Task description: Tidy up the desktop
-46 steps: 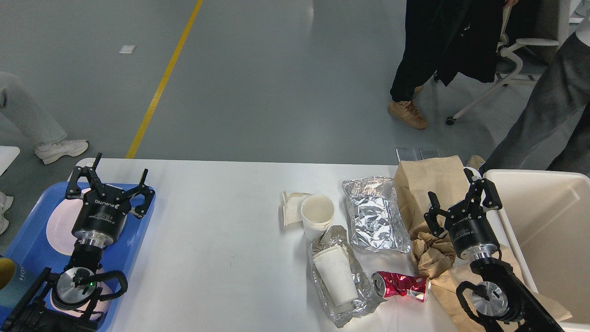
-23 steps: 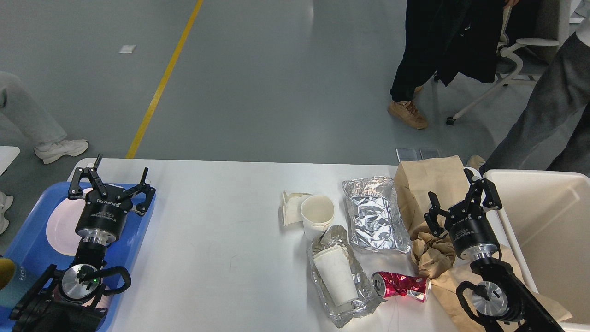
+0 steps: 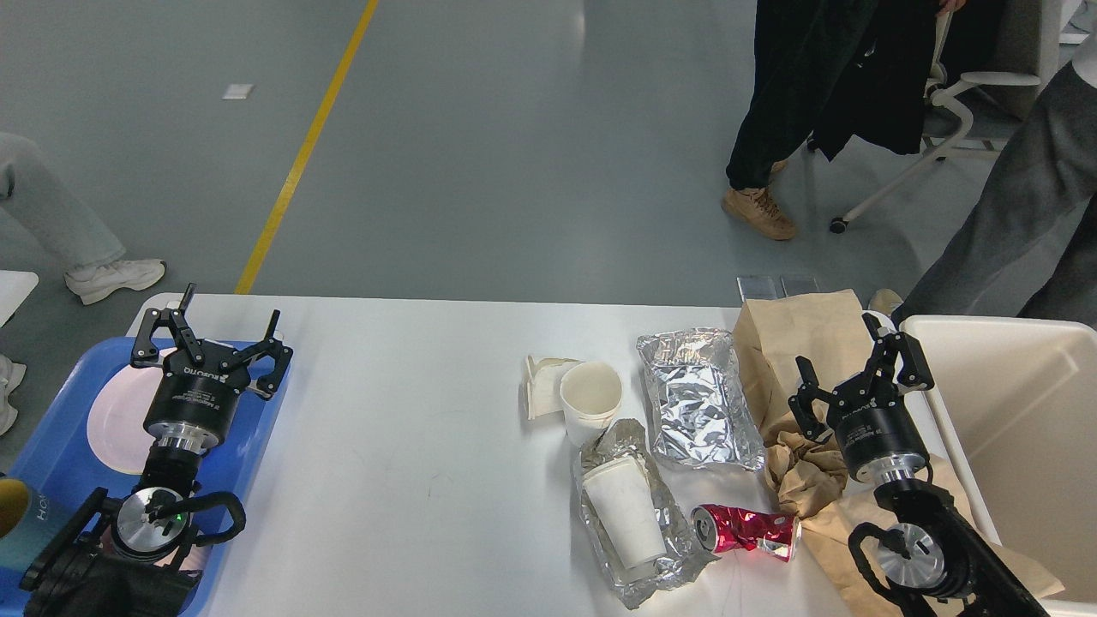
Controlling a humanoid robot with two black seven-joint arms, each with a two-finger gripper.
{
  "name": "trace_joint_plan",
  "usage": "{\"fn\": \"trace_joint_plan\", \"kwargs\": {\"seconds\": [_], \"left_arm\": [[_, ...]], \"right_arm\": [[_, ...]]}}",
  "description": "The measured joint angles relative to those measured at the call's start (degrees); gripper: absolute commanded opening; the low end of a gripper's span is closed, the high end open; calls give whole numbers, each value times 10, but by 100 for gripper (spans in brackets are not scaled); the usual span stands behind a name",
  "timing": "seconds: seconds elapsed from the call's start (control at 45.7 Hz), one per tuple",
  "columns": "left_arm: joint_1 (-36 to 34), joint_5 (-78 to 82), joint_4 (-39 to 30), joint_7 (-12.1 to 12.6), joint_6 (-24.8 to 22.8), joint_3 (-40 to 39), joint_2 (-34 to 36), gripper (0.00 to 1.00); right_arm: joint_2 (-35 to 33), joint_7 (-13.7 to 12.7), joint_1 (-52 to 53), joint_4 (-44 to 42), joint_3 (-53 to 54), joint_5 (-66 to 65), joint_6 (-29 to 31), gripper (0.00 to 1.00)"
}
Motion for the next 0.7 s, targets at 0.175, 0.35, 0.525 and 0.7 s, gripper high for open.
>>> {"fn": "trace_joint_plan", "kwargs": {"seconds": [0.175, 0.35, 0.525, 0.7], "left_arm": [[0, 0, 0, 0, 0, 0, 0, 96], [0, 0, 0, 0, 0, 0, 0, 96], [0, 0, 0, 0, 0, 0, 0, 96], [0, 0, 0, 0, 0, 0, 0, 96]], "right_arm": [[0, 0, 0, 0, 0, 0, 0, 100], [0, 0, 0, 0, 0, 0, 0, 100], [0, 0, 0, 0, 0, 0, 0, 100], [-1, -1, 0, 0, -1, 0, 0, 100]]}}
